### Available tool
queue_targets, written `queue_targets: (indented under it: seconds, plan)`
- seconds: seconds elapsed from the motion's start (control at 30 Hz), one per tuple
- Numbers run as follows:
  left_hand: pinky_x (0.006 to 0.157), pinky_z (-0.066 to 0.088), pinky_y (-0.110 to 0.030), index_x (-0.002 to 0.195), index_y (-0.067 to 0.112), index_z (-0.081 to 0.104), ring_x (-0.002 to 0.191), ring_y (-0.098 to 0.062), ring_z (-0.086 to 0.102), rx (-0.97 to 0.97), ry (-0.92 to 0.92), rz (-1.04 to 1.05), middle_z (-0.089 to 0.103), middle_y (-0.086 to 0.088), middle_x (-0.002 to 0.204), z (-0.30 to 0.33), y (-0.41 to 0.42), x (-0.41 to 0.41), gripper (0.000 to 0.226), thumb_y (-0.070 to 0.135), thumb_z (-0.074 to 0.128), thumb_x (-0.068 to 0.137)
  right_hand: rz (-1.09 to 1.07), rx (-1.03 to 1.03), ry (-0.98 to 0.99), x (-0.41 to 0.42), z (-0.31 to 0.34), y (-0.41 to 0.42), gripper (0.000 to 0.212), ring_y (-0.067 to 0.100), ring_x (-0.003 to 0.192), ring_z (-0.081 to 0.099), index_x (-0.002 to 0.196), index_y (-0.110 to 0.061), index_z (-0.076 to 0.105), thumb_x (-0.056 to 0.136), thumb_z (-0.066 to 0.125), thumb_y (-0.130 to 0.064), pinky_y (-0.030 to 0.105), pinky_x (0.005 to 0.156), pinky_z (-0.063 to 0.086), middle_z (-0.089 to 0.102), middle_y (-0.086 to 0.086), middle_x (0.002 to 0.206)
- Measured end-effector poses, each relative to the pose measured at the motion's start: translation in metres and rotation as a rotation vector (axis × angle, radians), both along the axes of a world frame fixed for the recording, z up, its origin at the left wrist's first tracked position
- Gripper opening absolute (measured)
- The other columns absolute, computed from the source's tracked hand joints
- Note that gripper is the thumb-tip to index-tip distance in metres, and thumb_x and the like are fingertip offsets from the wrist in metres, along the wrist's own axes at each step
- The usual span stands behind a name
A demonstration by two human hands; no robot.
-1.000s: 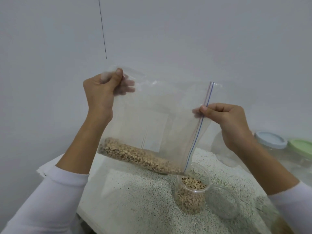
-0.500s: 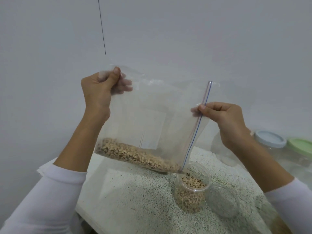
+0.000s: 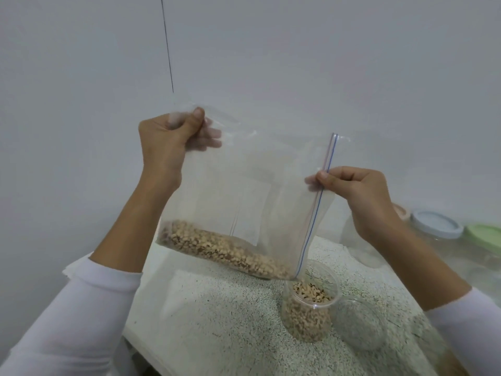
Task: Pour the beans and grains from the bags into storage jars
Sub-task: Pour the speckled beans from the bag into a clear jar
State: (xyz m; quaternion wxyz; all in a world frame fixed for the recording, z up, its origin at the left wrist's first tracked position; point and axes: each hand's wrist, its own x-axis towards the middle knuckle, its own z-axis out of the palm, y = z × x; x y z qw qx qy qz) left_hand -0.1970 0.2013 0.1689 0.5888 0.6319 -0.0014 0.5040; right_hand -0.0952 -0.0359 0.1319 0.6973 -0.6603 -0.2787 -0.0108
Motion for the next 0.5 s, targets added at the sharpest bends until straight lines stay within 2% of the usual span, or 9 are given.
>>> queue_targets:
  seconds: [0.1,0.27,0.37,0.43,0.5]
  plan:
    - [0.050,0.048,-0.021,0.073,0.007,0.065,0.054,-0.016,0.069,-0.035,-0.031,0.028,0.069,0.002,0.058,0.0022,0.0008,-0.0004,0.022,0.016,0.060,0.093,-0.045,0.039,-0.003,0.0016,0.0005,-0.0021,0.008,0.003,0.076,0.067,0.080,-0.007,0.073,0.084,0.067,-0.010,0.005,0.079,0.045,0.073,-0.004,0.071]
    - [0.051,0.050,-0.022,0.074,0.006,0.065,0.055,-0.017,0.069,0.012,0.002,-0.013,0.070,0.002,0.059,0.0010,-0.0030,-0.0005,0.021,0.015,0.060,0.093,-0.013,0.013,0.011,0.0000,-0.0040,-0.0018,0.009,0.004,0.077,0.067,0.080,-0.007,0.073,0.084,0.066,-0.011,0.003,0.075,0.044,0.073,-0.003,0.070]
    - [0.051,0.048,-0.021,0.074,0.008,0.065,0.055,-0.016,0.069,-0.029,-0.027,0.017,0.070,0.002,0.060,0.0021,-0.0018,-0.0002,0.021,0.017,0.060,0.093,-0.045,0.060,0.004,0.0015,-0.0012,-0.0040,0.008,0.004,0.077,0.068,0.079,-0.008,0.073,0.084,0.067,-0.010,0.007,0.080,0.046,0.074,-0.003,0.071]
    - [0.051,0.049,-0.022,0.074,0.007,0.065,0.055,-0.017,0.069,-0.006,-0.007,0.001,0.070,0.002,0.059,0.0031,-0.0025,0.0007,0.021,0.015,0.060,0.093,-0.031,0.036,0.008,0.0012,-0.0008,-0.0044,0.008,0.004,0.077,0.068,0.079,-0.008,0.073,0.084,0.067,-0.011,0.011,0.085,0.045,0.073,-0.003,0.071]
    - [0.053,0.050,-0.024,0.073,0.007,0.065,0.056,-0.017,0.069,-0.001,-0.008,-0.003,0.070,0.002,0.059,0.0029,-0.0045,0.0012,0.021,0.014,0.060,0.093,-0.018,0.007,0.015,0.0004,-0.0014,-0.0044,0.009,0.004,0.078,0.067,0.079,-0.009,0.073,0.084,0.067,-0.012,0.012,0.085,0.044,0.073,-0.003,0.070]
